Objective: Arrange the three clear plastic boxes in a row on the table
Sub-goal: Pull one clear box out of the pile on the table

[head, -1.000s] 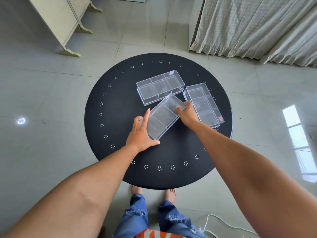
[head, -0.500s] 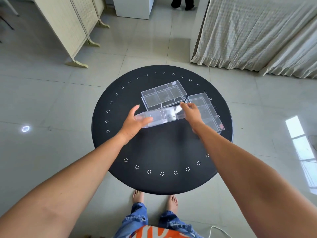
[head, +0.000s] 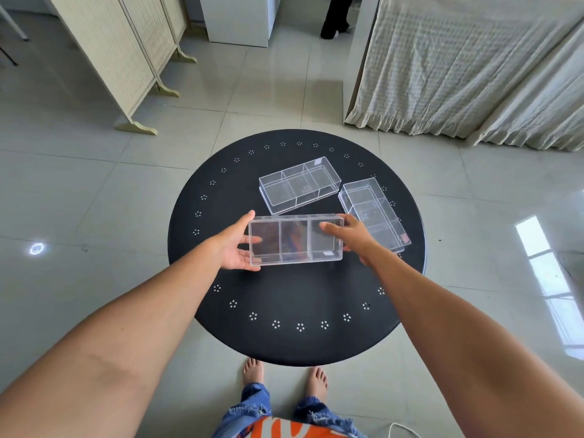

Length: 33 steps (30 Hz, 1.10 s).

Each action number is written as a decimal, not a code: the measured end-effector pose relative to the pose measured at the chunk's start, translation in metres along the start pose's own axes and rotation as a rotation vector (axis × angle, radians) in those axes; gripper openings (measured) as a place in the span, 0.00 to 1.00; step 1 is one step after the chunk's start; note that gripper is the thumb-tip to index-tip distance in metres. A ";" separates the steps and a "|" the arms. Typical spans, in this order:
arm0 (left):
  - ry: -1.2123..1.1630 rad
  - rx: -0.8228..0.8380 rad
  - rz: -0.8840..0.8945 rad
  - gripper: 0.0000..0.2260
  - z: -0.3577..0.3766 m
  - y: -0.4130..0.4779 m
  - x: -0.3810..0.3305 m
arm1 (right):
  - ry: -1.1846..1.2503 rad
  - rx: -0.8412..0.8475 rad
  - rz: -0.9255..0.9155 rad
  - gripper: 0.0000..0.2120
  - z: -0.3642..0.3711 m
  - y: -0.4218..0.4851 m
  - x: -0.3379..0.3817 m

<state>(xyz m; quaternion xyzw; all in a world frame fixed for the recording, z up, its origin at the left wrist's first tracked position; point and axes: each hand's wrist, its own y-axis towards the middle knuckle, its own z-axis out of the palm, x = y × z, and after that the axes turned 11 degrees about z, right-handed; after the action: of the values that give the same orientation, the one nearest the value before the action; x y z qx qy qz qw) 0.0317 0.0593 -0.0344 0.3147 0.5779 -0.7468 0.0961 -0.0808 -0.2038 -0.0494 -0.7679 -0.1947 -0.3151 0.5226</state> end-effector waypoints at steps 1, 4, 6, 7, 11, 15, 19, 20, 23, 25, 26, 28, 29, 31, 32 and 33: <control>0.006 -0.026 0.011 0.36 0.002 0.001 0.001 | -0.005 -0.027 -0.008 0.33 0.002 0.000 -0.002; 0.066 -0.094 0.056 0.37 0.009 0.002 0.000 | -0.047 -0.110 -0.007 0.33 0.007 -0.001 -0.007; 0.120 -0.115 0.082 0.38 0.012 0.001 -0.001 | -0.059 -0.147 0.006 0.26 0.009 0.001 -0.010; 0.150 -0.118 0.094 0.38 0.014 -0.001 -0.001 | -0.060 -0.152 0.012 0.24 0.009 0.001 -0.011; 0.302 -0.103 0.118 0.36 0.019 -0.004 -0.001 | -0.045 -0.144 0.039 0.17 0.012 0.003 -0.016; 0.388 -0.085 0.124 0.31 0.023 -0.002 0.003 | -0.055 -0.181 0.087 0.19 0.016 0.005 -0.018; 0.465 -0.124 0.164 0.30 0.025 0.002 0.005 | -0.130 -0.249 0.129 0.21 0.016 0.003 -0.018; 0.490 -0.130 0.174 0.30 0.027 0.003 0.005 | -0.146 -0.266 0.136 0.22 0.016 0.002 -0.018; 0.545 -0.136 0.188 0.27 0.031 0.005 0.007 | -0.172 -0.298 0.149 0.22 0.015 0.000 -0.017; 0.579 -0.140 0.183 0.26 0.033 0.009 0.008 | -0.180 -0.307 0.153 0.22 0.016 0.000 -0.015; 0.590 -0.141 0.181 0.25 0.034 0.010 0.009 | -0.185 -0.310 0.153 0.22 0.016 0.000 -0.015; 0.598 -0.145 0.180 0.24 0.035 0.012 0.010 | -0.202 -0.318 0.157 0.22 0.017 0.001 -0.015; 0.602 -0.147 0.181 0.24 0.036 0.012 0.010 | -0.215 -0.322 0.164 0.21 0.018 0.002 -0.015; 0.614 -0.150 0.183 0.24 0.038 0.013 0.011 | -0.242 -0.323 0.170 0.19 0.019 0.003 -0.016; 0.624 -0.150 0.185 0.24 0.038 0.013 0.011 | -0.252 -0.323 0.167 0.18 0.020 0.003 -0.016; 0.635 -0.149 0.189 0.24 0.039 0.013 0.011 | -0.258 -0.323 0.165 0.18 0.020 0.003 -0.016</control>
<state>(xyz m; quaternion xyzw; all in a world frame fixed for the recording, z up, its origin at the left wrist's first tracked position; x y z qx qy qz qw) 0.0163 0.0217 -0.0463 0.5757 0.6004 -0.5551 0.0029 -0.0852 -0.1854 -0.0676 -0.8889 -0.1436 -0.1974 0.3877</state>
